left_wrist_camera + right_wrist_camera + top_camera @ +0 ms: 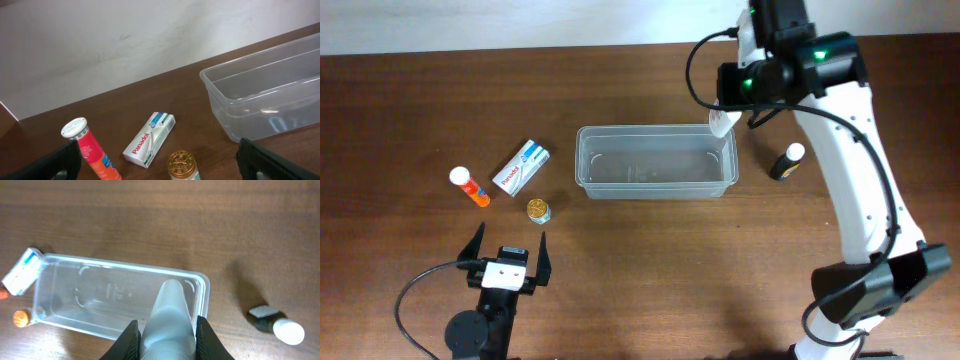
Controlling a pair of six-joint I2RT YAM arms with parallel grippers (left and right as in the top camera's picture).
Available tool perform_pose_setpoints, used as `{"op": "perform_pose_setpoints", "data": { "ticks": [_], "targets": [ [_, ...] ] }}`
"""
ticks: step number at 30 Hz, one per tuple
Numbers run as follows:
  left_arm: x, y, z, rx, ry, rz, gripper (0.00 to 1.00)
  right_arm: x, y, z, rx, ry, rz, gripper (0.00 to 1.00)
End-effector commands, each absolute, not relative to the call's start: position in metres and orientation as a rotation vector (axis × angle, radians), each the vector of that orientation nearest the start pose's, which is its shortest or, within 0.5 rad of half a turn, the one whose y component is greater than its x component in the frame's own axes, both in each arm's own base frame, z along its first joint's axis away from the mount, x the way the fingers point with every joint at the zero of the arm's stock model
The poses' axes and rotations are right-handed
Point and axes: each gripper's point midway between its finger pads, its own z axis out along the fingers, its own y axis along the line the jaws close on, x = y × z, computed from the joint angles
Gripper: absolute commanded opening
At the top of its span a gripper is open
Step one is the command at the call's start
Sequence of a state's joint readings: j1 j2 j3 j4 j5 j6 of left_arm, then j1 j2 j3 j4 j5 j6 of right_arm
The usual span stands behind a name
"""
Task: Pack container
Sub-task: 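Lift the white spray bottle and lower it into the container, then open right gripper and withdraw toward the dark brown bottle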
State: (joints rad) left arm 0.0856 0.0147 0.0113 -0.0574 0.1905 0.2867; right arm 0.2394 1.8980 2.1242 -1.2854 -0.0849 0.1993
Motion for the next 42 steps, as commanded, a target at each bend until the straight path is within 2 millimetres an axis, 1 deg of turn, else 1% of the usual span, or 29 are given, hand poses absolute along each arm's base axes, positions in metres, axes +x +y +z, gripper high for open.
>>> {"op": "perform_pose_setpoints", "data": {
  "ticks": [1,5,15,24,26,35,39,42],
  "targets": [
    [0.245,-0.01,0.161,0.295,1.605,0.129,0.99,0.439,0.117,0.244,0.006,2.684,0.137,0.22],
    [0.245,-0.01,0.161,0.295,1.605,0.13,0.99,0.437,0.115,0.223,0.052,2.72,0.083,0.22],
    [0.245,-0.01,0.161,0.295,1.605,0.129,0.99,0.435,0.115,0.174,0.084,2.778,0.072,0.22],
    [0.245,-0.01,0.161,0.295,1.605,0.129,0.99,0.431,0.115,0.126,0.097,2.812,0.066,0.23],
    [0.245,-0.01,0.161,0.295,1.605,0.13,0.99,0.431,0.115,0.119,0.098,2.811,0.066,0.27],
    [0.245,-0.01,0.161,0.295,1.605,0.129,0.99,0.436,0.116,0.095,0.097,2.783,0.077,0.27],
    [0.245,-0.01,0.161,0.295,1.605,0.13,1.0,0.437,0.116,0.09,0.097,2.772,0.082,0.27],
    [0.245,-0.01,0.161,0.295,1.605,0.13,1.0,0.439,0.117,0.09,0.097,2.764,0.084,0.27]
  ]
}}
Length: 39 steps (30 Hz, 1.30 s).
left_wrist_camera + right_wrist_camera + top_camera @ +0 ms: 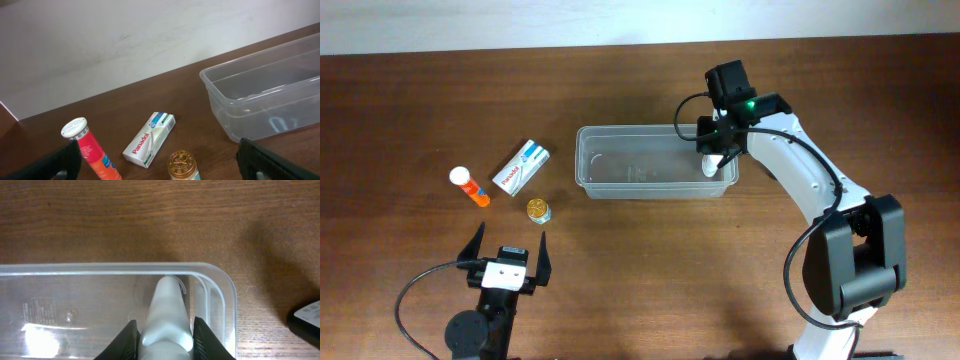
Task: Pack container
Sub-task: 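Open right gripper and withdraw toward the dark brown bottle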
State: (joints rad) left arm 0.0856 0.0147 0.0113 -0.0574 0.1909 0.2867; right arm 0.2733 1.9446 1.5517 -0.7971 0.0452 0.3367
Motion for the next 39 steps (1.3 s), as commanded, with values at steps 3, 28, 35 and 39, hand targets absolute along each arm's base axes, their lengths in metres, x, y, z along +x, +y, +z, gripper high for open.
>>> {"op": "perform_pose_setpoints", "data": {
  "ticks": [3,28,35,39],
  "targets": [
    [0.245,-0.01,0.161,0.295,1.605,0.129,0.99,0.44,0.117,0.09,0.075,2.758,0.083,0.37],
    [0.245,-0.01,0.161,0.295,1.605,0.129,0.99,0.462,0.104,0.207,0.054,2.643,0.041,0.59],
    [0.245,-0.01,0.161,0.295,1.605,0.13,0.99,0.438,0.037,0.207,0.389,2.741,-0.033,0.64],
    [0.245,-0.01,0.161,0.295,1.605,0.13,0.99,0.426,0.008,0.197,0.503,2.796,-0.052,0.65]
  ]
}}
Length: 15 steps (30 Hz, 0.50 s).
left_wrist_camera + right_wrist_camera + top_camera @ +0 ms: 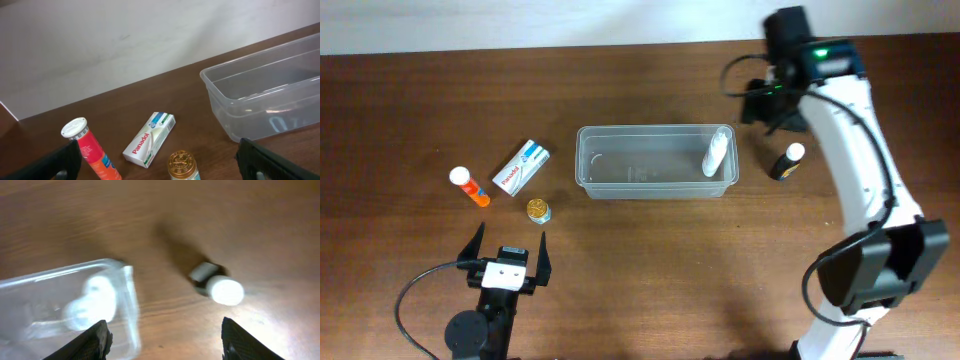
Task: Pack container
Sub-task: 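Open right gripper and withdraw toward the dark brown bottle, then lower right gripper onto the dark brown bottle and grasp it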
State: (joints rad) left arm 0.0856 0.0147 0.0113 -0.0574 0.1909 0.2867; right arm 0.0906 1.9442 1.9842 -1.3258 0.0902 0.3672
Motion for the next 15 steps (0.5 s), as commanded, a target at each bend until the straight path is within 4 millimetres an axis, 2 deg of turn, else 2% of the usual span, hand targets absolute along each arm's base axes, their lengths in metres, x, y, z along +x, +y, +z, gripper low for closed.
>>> {"op": "perform_pose_setpoints", "data": {
  "ticks": [1,8,15],
  "targets": [
    [0.245,-0.01,0.161,0.295,1.605,0.129,0.99,0.423,0.002,0.195,0.529,2.803,-0.059,0.65],
    [0.245,-0.01,0.161,0.295,1.605,0.129,0.99,0.415,-0.025,0.174,0.707,2.814,-0.073,0.68],
    [0.245,-0.01,0.161,0.295,1.605,0.13,0.99,0.412,-0.036,0.131,0.844,2.808,-0.078,0.68]
  ]
}}
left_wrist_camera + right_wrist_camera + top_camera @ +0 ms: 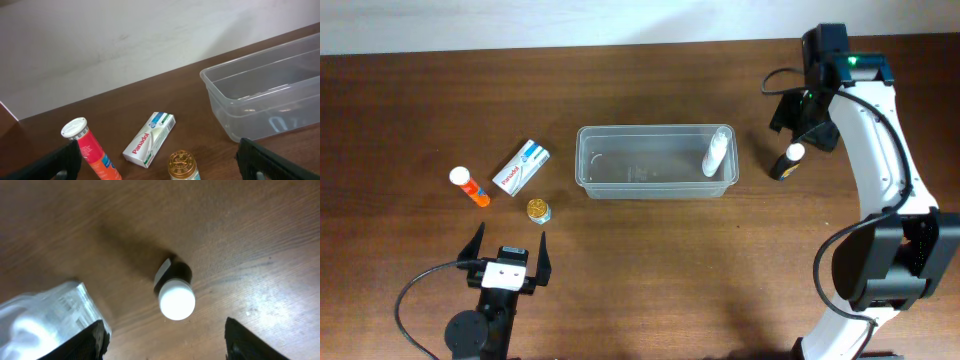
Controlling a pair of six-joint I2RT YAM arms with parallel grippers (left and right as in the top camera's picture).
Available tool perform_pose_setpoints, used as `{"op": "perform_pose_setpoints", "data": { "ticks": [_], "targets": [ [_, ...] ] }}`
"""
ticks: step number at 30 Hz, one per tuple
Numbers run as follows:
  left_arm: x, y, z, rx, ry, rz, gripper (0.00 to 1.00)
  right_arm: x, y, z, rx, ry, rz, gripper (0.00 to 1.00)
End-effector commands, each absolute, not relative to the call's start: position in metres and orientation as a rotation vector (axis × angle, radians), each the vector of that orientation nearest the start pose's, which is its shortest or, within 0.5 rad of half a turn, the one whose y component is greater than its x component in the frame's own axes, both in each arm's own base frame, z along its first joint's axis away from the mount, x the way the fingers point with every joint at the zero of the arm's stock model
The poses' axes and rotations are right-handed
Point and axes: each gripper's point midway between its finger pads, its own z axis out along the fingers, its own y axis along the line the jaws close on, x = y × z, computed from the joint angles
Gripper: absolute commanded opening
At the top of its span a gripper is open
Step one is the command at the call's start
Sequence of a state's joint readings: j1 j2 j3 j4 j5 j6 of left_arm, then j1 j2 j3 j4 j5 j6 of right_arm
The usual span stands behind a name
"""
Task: Pack container
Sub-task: 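Lower right gripper onto the dark brown bottle and grasp it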
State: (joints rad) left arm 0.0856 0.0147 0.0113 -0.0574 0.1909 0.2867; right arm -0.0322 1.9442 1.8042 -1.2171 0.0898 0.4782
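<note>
A clear plastic container [656,160] sits mid-table with a white tube [715,152] leaning inside its right end. To its right stands a small dark bottle with a white cap [787,161] [176,293]. My right gripper [807,122] [165,342] hangs open over that bottle, nothing in it. Left of the container lie a Panadol box [521,167] [149,138], an orange tube with a white cap [469,186] [89,150] and a gold-capped jar [539,210] [183,165]. My left gripper [506,254] [157,162] stays open near the front edge.
The table's back edge meets a white wall [100,40]. The container's right corner [65,315] shows at the left of the right wrist view. Bare wood surrounds the dark bottle.
My right gripper has shifted right and slightly nearer, from beside the container's right end to over the dark bottle. It stays open. The left arm has not moved.
My right gripper first held the white tube above the container's right end. Then it held the tube down inside the container. Later the tube stood leaning in the container and the gripper was open, clear of it. Now it hangs over the dark bottle.
</note>
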Motion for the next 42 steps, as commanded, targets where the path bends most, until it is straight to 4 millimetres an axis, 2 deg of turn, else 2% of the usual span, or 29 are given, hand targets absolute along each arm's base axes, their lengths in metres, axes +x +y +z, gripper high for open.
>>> {"op": "perform_pose_setpoints", "data": {
  "ticks": [1,6,15,22,29,32,40,42],
  "targets": [
    [0.245,-0.01,0.161,0.295,1.605,0.129,0.99,0.412,-0.037,0.125,0.855,2.806,-0.077,0.68],
    [0.245,-0.01,0.161,0.295,1.605,0.13,0.99,0.41,-0.041,0.101,0.887,2.802,-0.058,0.69],
    [0.245,-0.01,0.161,0.295,1.605,0.129,0.99,0.407,-0.042,0.071,0.915,2.791,-0.052,0.66],
    [0.245,-0.01,0.161,0.295,1.605,0.13,0.99,0.407,-0.042,0.066,0.915,2.789,-0.049,0.4],
    [0.245,-0.01,0.161,0.295,1.605,0.13,0.99,0.41,-0.044,0.067,0.889,2.779,-0.063,0.24],
    [0.245,-0.01,0.161,0.295,1.605,0.13,0.99,0.414,-0.044,0.067,0.832,2.781,-0.064,0.2],
    [0.245,-0.01,0.161,0.295,1.605,0.129,0.99,0.416,-0.048,0.069,0.681,2.807,-0.115,0.19],
    [0.245,-0.01,0.161,0.295,1.605,0.129,0.99,0.416,-0.05,0.069,0.657,2.811,-0.131,0.36]
  ]
}}
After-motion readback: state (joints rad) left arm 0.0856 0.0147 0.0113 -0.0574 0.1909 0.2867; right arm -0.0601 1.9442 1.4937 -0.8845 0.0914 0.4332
